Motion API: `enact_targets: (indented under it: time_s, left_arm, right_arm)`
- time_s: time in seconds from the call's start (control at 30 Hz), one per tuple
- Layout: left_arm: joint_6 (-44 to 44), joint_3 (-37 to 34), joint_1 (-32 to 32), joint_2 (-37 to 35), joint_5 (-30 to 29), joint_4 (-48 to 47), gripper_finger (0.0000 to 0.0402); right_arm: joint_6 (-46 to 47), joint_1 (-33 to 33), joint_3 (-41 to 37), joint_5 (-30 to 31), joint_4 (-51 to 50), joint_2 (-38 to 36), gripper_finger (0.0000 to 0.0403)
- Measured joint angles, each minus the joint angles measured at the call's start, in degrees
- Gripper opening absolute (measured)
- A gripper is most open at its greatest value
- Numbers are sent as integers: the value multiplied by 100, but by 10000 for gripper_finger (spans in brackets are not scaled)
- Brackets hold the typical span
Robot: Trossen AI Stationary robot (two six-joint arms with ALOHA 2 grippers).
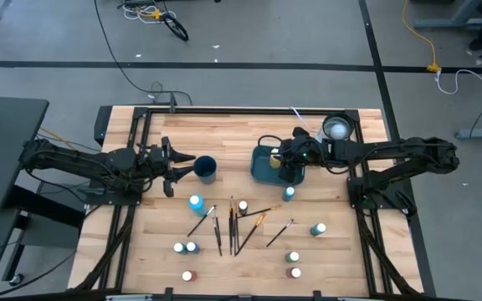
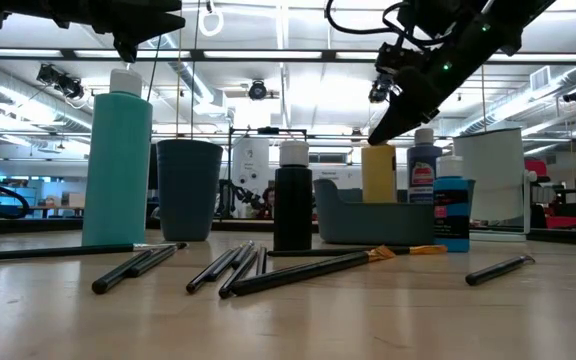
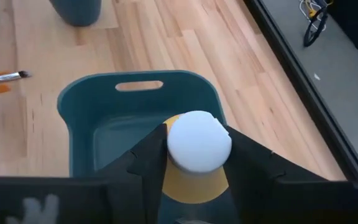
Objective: Pick & Place Paint Supplies
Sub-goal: Put the large yellow paint bottle into the blue bin, then put the large light blue paint bottle into the blue bin
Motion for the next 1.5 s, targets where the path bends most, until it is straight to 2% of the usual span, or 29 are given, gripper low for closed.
enact_targets:
  time_s: [0.17,0.43,0.63,0.9,1.0,1.17,1.27,1.4,1.5]
  left_arm:
    - [0,0,-2,0,64,0,152]
    - [0,0,-2,0,157,-2,152]
    - [0,0,-2,0,153,0,152]
    - [317,0,-2,0,166,-14,152]
    - [511,-2,0,0,444,-115,152]
    - [1054,-2,-2,2,1219,-233,153]
    - [1107,-2,0,0,1372,-246,158]
    - [1072,-2,0,152,1470,-440,176]
    - [1054,-4,0,513,1889,-513,193]
  right_arm:
    - [7,-13,-2,312,-6,1,186]
    - [-303,-14,-13,470,123,6,196]
    - [-448,-14,-30,414,71,-159,202]
    - [-498,-10,-30,413,227,-456,239]
    - [-441,43,-30,145,650,-501,244]
    - [-322,310,-24,-744,1987,-465,238]
    - [-182,497,-23,-1153,2734,-413,233]
    - [9,729,-15,-1467,3485,-278,226]
    - [10,888,-8,-1523,3767,-127,221]
